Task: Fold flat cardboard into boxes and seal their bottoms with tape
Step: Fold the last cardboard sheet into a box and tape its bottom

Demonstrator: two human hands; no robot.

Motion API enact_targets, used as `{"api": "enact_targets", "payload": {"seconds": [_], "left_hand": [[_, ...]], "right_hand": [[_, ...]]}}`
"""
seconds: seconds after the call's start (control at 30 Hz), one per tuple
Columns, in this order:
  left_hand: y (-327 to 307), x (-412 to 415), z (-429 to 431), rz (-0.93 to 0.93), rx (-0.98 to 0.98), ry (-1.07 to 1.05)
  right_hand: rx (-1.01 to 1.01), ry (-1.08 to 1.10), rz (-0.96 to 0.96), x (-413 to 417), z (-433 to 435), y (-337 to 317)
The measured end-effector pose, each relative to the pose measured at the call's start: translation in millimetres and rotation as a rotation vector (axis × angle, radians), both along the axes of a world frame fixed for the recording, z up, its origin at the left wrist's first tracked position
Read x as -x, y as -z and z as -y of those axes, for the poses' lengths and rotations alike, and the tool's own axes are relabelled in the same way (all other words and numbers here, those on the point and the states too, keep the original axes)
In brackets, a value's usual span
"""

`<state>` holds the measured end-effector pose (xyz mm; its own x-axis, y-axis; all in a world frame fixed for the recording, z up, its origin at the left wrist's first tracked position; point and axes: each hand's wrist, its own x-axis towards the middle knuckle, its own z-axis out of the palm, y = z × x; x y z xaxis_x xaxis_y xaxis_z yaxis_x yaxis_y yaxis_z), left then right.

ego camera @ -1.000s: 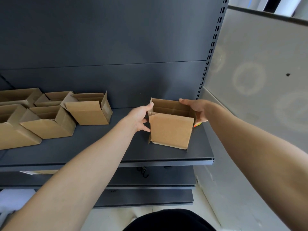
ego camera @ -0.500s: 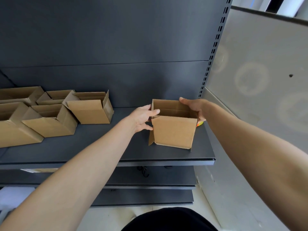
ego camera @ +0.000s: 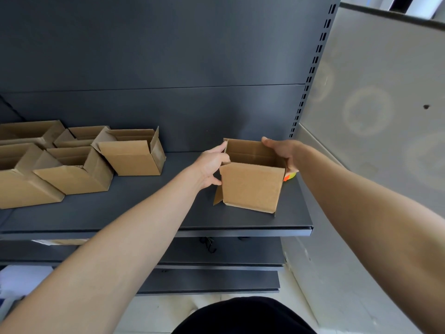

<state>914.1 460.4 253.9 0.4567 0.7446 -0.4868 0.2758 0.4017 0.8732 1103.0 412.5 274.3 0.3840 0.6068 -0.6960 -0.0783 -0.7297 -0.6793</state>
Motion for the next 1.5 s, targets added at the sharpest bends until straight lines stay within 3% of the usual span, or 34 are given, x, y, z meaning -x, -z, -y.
{"api": "enact_targets", "payload": {"seconds": [0.17,0.3,0.67,0.8,0.97,1.13,1.33,1.5], "left_hand": [[-1.3,-0.4,5.5,-0.015,0.042,0.145],[1.5,1.5,3.8,0.012,0.076,0.081],[10.0,6.1,1.4,0.077,0.109,0.157],[7.1,7.1,-1.7,0.072,0.119,0.224],[6.1,3.7,-0.5,0.076,0.104,0.273],[8.6,8.7,-0.4,0.117,0.135,0.247],[14.0,22.0,-6.8,0.077,0.072,0.376],[20.2,21.7,-8.9,-0.086,0.001,0.422]], "right_hand": [[-0.017,-0.01,-0.012,-1.3,0.2,3.4],[-0.036,-0.031,-0.023,-2.7,2.3,3.9],[-0.325,-0.114,-0.513,-47.2,40.5,29.5],[-0.266,-0.098,-0.432,-44.5,39.7,35.4],[-0.109,-0.228,-0.155,-34.1,28.8,29.0],[-0.111,-0.212,0.094,-20.9,23.4,31.4],[-0.113,-0.138,0.036,-18.4,23.8,29.8],[-0.127,-0.138,-0.062,-19.3,24.8,30.6]]}}
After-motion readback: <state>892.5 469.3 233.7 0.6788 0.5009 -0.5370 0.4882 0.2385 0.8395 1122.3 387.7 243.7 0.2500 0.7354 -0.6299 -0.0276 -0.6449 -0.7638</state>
